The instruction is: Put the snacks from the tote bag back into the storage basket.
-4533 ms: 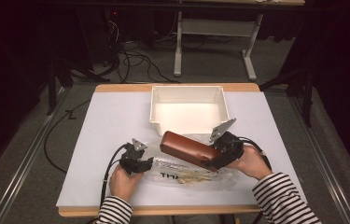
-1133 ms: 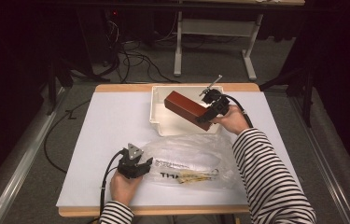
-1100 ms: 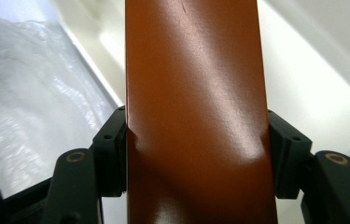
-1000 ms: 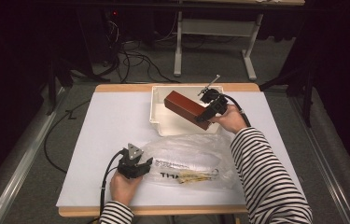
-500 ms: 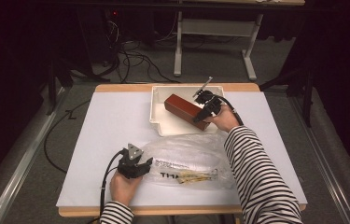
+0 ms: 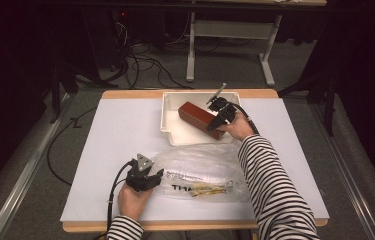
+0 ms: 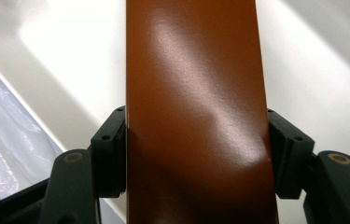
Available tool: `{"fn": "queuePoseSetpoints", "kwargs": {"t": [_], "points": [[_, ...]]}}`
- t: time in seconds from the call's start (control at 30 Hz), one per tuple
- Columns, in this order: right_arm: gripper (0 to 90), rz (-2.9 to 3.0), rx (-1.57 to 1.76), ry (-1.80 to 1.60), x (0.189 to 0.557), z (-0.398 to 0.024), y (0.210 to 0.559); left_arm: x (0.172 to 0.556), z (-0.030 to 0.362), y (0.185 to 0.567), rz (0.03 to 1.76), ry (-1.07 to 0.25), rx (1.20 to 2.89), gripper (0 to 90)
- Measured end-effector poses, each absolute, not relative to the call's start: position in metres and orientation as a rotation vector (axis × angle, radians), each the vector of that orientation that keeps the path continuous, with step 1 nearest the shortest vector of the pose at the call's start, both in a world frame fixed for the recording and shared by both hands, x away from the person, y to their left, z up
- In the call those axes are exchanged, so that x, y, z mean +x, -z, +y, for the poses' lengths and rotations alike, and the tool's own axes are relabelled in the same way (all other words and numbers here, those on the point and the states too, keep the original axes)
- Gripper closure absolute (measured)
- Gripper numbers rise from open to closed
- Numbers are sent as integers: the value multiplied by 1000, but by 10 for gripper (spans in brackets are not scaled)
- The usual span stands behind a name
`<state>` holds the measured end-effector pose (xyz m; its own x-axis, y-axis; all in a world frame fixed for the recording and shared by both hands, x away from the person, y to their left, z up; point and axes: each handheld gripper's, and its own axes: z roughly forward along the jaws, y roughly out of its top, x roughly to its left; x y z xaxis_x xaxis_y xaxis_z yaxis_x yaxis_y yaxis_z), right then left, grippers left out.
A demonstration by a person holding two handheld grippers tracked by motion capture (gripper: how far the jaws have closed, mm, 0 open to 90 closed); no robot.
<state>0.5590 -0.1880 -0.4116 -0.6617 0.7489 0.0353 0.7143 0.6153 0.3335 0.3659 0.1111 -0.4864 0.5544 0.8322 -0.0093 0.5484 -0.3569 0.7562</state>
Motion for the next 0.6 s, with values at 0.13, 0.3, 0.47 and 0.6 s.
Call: {"fn": "queuePoseSetpoints", "kwargs": {"t": [0.13,0.3,0.47,0.6], "points": [[342,2754,1208,-465,562,-188,417,366,111,486,1107,-495,2057,478],[259,2766,1219,-462,562,-187,419,366,111,486,1107,-496,2056,478],[227,2708,1234,-509,558,-189,413,366,111,486,1107,-496,2056,478],[246,2683,1225,-532,554,-192,408,366,111,486,1108,-495,2054,479]]}}
